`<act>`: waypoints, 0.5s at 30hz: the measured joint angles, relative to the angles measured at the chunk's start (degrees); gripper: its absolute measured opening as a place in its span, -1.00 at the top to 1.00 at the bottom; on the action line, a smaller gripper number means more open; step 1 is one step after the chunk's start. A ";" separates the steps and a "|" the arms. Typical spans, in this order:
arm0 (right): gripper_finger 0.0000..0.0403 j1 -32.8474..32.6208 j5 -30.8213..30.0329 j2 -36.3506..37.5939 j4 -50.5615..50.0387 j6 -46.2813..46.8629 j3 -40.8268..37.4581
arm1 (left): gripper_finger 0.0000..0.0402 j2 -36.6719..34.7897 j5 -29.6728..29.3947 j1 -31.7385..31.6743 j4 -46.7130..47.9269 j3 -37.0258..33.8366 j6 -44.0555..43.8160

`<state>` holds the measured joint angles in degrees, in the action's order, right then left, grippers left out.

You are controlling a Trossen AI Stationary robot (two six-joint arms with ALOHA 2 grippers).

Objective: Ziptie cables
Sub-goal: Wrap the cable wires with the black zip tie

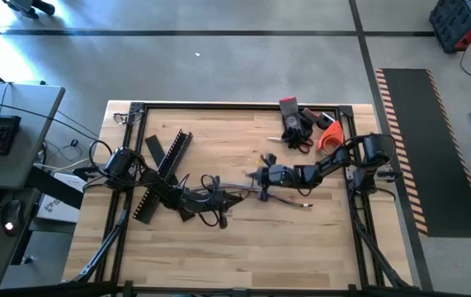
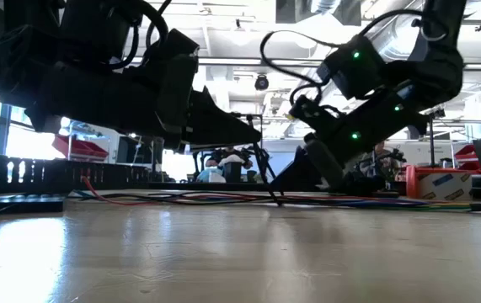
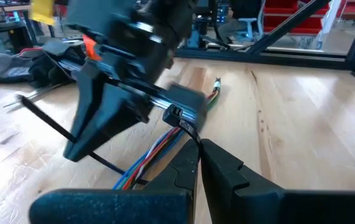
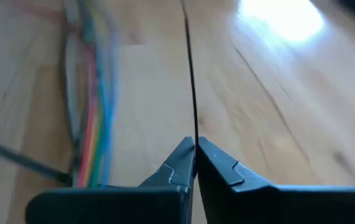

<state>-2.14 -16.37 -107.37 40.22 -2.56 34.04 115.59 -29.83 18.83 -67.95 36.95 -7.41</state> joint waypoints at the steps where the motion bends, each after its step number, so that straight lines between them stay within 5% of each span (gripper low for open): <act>1: 1.00 -0.97 -0.16 0.00 0.17 -3.40 0.00 | 1.00 0.00 0.42 0.00 -0.08 0.00 0.18; 15: 1.00 -10.49 -7.39 0.02 2.93 -19.13 0.00 | 1.00 -0.37 6.63 0.77 -0.03 0.00 6.54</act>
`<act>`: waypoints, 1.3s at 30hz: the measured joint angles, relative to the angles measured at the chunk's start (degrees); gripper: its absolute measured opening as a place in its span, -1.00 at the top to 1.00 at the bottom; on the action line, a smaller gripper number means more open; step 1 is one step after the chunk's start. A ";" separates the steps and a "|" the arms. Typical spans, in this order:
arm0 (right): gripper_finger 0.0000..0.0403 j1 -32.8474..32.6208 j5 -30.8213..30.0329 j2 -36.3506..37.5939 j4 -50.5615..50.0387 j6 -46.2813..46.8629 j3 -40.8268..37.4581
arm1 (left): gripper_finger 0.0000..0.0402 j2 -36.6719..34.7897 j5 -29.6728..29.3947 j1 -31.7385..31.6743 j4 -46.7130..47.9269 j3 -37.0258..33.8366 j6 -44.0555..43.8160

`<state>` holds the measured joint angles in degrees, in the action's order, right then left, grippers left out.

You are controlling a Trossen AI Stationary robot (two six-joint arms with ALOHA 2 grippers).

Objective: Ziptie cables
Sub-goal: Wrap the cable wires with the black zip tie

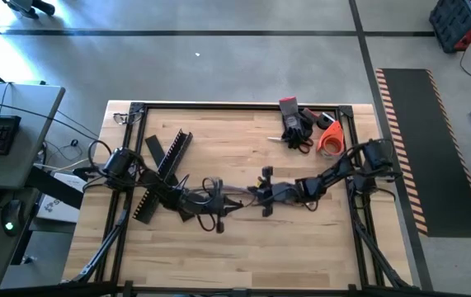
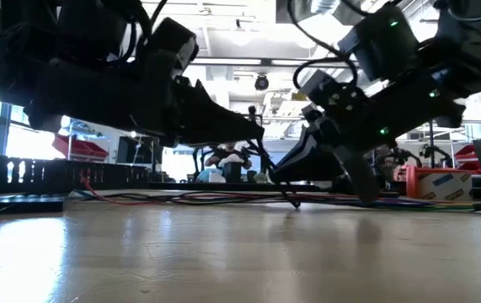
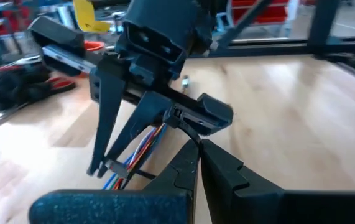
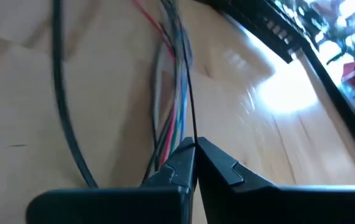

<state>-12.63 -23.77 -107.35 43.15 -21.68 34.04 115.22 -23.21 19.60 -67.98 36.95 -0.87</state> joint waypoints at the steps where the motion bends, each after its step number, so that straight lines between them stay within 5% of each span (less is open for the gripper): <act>1: 1.00 -0.59 -0.01 0.00 0.42 -0.27 -0.04 | 1.00 -0.11 0.57 0.11 -0.01 0.00 0.57; 10: 1.00 -3.57 -2.78 0.04 2.60 -2.29 -1.28 | 1.00 -0.14 3.27 0.79 -1.96 -1.33 1.27; 17: 1.00 -3.42 -2.95 0.04 13.93 -0.03 -7.06 | 1.00 -0.16 3.95 1.02 -3.12 -1.75 1.62; 39: 1.00 -4.95 -2.58 0.07 7.94 -6.85 -1.39 | 1.00 -0.18 6.36 0.21 -4.21 -0.96 4.59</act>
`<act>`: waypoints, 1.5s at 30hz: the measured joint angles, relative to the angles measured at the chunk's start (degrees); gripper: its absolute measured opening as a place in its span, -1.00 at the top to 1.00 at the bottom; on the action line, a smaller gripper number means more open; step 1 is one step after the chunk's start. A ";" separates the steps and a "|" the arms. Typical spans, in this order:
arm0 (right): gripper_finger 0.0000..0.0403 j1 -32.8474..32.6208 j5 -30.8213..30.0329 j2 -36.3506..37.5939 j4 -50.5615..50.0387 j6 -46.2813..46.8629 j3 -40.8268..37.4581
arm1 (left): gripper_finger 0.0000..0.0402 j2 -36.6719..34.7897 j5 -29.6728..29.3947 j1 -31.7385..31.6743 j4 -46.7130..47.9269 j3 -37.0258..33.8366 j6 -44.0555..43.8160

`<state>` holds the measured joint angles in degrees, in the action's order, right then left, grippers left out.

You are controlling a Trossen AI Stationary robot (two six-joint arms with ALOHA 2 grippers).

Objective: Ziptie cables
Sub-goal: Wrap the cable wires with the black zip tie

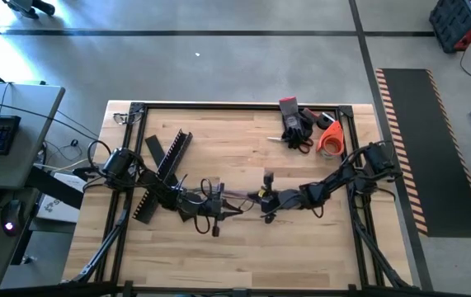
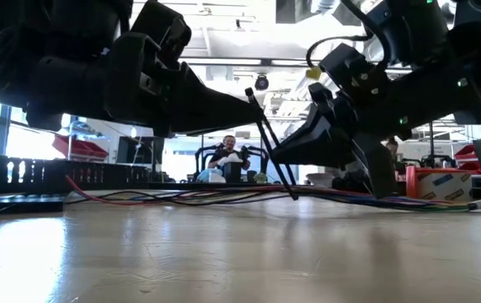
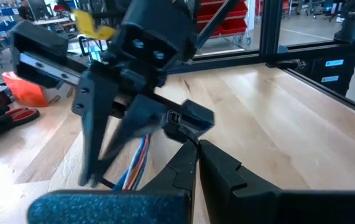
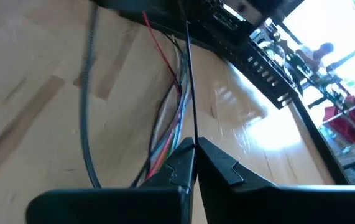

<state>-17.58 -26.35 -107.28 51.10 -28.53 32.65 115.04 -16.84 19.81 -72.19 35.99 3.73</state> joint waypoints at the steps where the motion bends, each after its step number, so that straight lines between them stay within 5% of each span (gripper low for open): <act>1: 1.00 -0.18 -0.04 0.00 -1.19 -0.03 0.57 | 1.00 0.00 -0.13 0.00 -0.06 0.00 0.13; 45: 1.00 -0.04 -0.62 0.00 -3.38 7.63 1.04 | 1.00 -0.02 -0.19 -0.08 -1.10 0.00 1.46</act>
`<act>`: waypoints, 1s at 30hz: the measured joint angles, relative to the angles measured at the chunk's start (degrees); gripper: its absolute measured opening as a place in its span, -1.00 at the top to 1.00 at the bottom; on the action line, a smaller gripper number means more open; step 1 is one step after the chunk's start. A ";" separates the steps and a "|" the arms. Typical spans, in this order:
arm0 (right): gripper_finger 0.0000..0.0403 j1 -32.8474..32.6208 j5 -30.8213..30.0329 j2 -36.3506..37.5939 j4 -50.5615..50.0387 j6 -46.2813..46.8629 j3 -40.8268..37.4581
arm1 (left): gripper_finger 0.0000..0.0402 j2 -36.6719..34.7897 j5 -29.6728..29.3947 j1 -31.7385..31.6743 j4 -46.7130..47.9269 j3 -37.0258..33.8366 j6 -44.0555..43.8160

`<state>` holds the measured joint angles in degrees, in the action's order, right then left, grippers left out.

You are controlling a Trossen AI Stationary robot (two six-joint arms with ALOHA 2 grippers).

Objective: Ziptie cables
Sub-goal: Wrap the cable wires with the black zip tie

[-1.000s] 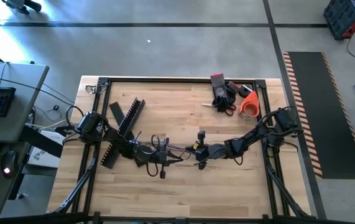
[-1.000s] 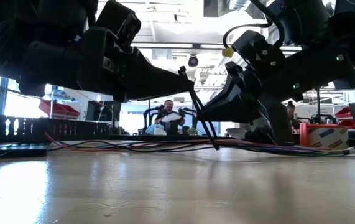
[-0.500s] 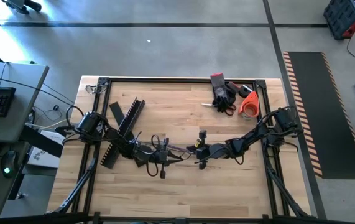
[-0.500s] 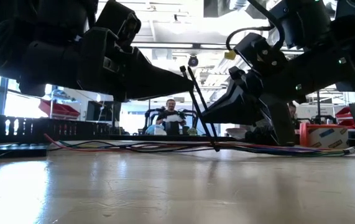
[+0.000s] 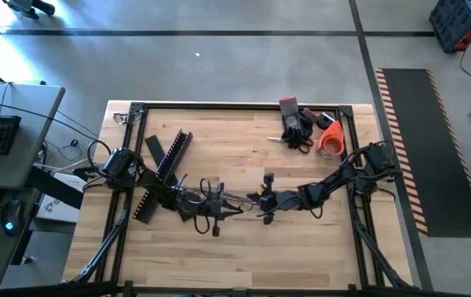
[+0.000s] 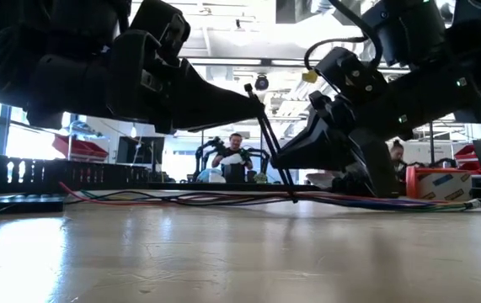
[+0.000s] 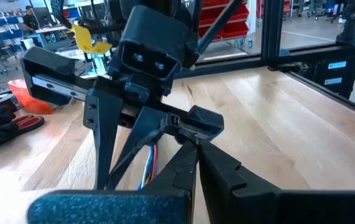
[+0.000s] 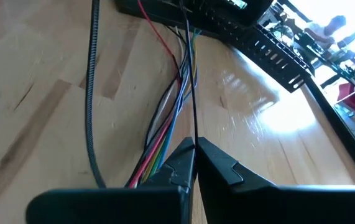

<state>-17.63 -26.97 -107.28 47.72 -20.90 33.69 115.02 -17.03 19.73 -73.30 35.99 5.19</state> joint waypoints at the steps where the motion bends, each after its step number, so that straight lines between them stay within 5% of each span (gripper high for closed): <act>1: 1.00 0.00 -0.02 0.00 -0.35 -0.09 0.40 | 1.00 0.00 0.20 -0.08 0.02 0.00 0.00; 18: 1.00 -0.04 0.64 0.00 -0.98 -2.51 1.88 | 1.00 0.00 0.86 -0.28 0.11 0.00 -0.61; 30: 1.00 -0.51 0.53 0.00 0.40 -9.10 1.88 | 1.00 0.00 1.59 -3.15 2.83 0.02 -8.71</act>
<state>-18.14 -26.44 -107.28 48.12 -30.00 35.57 115.02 -15.44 16.58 -70.47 36.01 -3.52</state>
